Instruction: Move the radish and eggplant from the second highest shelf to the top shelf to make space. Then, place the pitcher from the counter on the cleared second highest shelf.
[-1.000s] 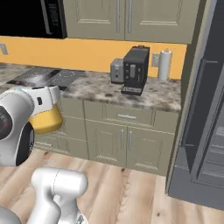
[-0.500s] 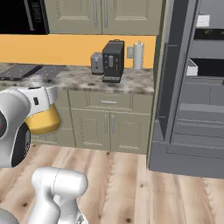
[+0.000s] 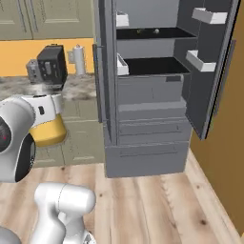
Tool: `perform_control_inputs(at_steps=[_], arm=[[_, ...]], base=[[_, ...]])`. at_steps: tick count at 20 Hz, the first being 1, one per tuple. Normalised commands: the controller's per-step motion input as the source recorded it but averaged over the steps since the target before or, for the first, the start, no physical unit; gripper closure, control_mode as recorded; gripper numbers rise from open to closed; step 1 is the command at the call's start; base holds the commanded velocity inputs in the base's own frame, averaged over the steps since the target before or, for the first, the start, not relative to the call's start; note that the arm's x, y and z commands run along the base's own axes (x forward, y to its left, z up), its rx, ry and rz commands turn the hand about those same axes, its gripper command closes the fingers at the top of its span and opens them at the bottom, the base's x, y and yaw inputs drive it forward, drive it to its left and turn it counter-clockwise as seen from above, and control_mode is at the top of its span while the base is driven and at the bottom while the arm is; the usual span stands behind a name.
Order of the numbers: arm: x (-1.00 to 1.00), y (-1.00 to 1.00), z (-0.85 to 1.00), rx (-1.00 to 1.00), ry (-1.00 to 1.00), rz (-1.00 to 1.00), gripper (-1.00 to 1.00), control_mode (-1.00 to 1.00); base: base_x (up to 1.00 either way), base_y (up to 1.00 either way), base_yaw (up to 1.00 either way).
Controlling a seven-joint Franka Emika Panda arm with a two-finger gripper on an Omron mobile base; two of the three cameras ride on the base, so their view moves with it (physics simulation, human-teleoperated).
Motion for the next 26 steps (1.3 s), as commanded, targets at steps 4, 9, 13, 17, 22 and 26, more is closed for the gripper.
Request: perform_control_inputs(at_steps=[4, 9, 13, 17, 22, 26], arm=[[0.0, 0.0, 0.0, 0.0, 0.0, 0.0, 1.0, 1.0], [0.0, 0.0, 0.0, 0.0, 0.0, 0.0, 1.0, 1.0], [0.0, 0.0, 0.0, 0.0, 0.0, 0.0, 1.0, 1.0], [0.0, 0.0, 0.0, 0.0, 0.0, 0.0, 1.0, 1.0], [0.0, 0.0, 0.0, 0.0, 0.0, 0.0, 1.0, 1.0], [0.0, 0.0, 0.0, 0.0, 0.0, 0.0, 1.0, 1.0]], base=[[0.48, -0.64, -0.41], [0.71, -0.53, -0.35], [0.88, -0.11, -0.23], [0.99, 0.02, -0.05], [0.98, 0.06, 0.09], [0.93, -0.01, 0.18]])
